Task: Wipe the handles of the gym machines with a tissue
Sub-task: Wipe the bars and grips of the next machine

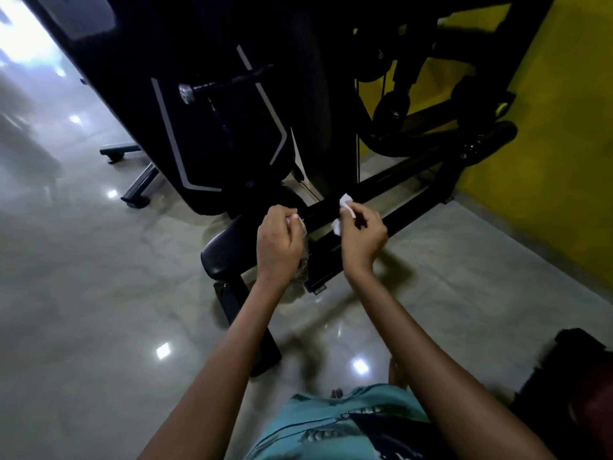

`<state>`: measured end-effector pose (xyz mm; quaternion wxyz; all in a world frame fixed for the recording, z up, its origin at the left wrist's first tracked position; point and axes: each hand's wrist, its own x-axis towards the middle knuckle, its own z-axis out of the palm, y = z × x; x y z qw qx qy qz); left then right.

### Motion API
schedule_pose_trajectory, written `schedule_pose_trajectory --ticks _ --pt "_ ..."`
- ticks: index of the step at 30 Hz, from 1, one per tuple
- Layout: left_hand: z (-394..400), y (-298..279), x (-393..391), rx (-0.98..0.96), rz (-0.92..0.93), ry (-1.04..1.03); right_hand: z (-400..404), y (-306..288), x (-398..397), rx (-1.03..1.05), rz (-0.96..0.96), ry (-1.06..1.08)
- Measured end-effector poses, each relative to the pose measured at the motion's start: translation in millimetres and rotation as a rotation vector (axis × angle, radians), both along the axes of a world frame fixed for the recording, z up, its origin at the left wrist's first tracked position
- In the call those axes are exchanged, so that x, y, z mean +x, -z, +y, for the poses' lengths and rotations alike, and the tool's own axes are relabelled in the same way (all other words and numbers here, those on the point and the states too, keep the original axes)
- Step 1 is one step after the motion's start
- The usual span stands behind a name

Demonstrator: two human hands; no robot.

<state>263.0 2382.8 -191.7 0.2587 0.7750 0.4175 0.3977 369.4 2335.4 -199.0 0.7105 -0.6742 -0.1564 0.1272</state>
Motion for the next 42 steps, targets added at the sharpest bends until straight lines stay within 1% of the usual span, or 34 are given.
schedule_pose_trajectory --ticks 3,6,8,10,12,15,17,19,23,26,28,30,32,33,35,37,39,41,42 --pt "13.2 -12.9 10.3 -0.090 0.138 -0.061 -2.6 2.0 -16.7 0.007 -0.006 -0.096" --pt "22.3 -19.2 19.6 -0.087 0.249 -0.021 -11.6 7.4 -25.7 0.017 -0.029 -0.161" --pt "19.5 -18.0 22.1 -0.052 0.255 0.010 -10.1 7.6 -18.0 -0.006 -0.032 -0.103" --pt "16.0 -16.5 21.3 -0.007 0.238 -0.003 -4.2 5.5 -2.7 -0.011 0.036 0.016" --pt "15.3 -15.8 21.1 -0.005 0.213 -0.022 1.4 2.5 8.6 -0.006 0.116 0.093" --pt "15.2 -13.4 22.7 -0.002 0.192 -0.047 3.7 0.6 -4.7 -0.011 0.144 0.028" --pt "13.1 -11.9 23.2 0.024 0.183 -0.065 0.0 1.1 -21.5 -0.011 0.109 -0.062" --pt "12.2 -11.9 22.8 0.040 0.177 -0.081 -2.7 2.1 -24.3 -0.009 0.070 -0.109" --pt "11.2 -13.0 22.8 0.064 0.195 -0.089 -0.4 1.2 -0.8 0.008 0.108 -0.072" --pt "11.5 -11.3 22.4 0.107 0.209 -0.075 0.3 3.4 -5.2 0.037 0.157 -0.055" --pt "12.6 -10.6 22.6 0.197 0.272 -0.068 0.0 6.0 -15.8 0.046 0.191 -0.080" --pt "14.2 -11.0 24.1 0.347 0.426 -0.095 -1.7 9.0 -21.2 0.038 0.214 -0.137" --pt "11.8 -12.2 28.9 0.459 0.555 -0.114 -2.2 6.8 -11.5 0.035 0.240 -0.132" --pt "10.1 -12.0 32.4 0.479 0.583 -0.107 -1.5 5.2 -1.6 0.038 0.263 -0.101" --pt "6.2 -10.5 38.6 0.460 0.605 -0.097 0.6 2.8 15.8 0.058 0.315 -0.046" --pt "2.7 -9.3 42.5 0.449 0.577 -0.114 1.1 3.2 19.3 0.041 0.279 -0.071" --pt "-0.1 -9.2 44.1 0.471 0.554 -0.155 -2.7 5.8 10.6 -0.002 0.179 -0.161" --pt "-1.5 -9.7 46.5 0.494 0.558 -0.210 -6.3 5.7 8.6 -0.004 0.114 -0.229" --pt "-1.3 -9.1 47.1 0.489 0.565 -0.216 -5.7 4.4 14.4 -0.003 0.107 -0.230"
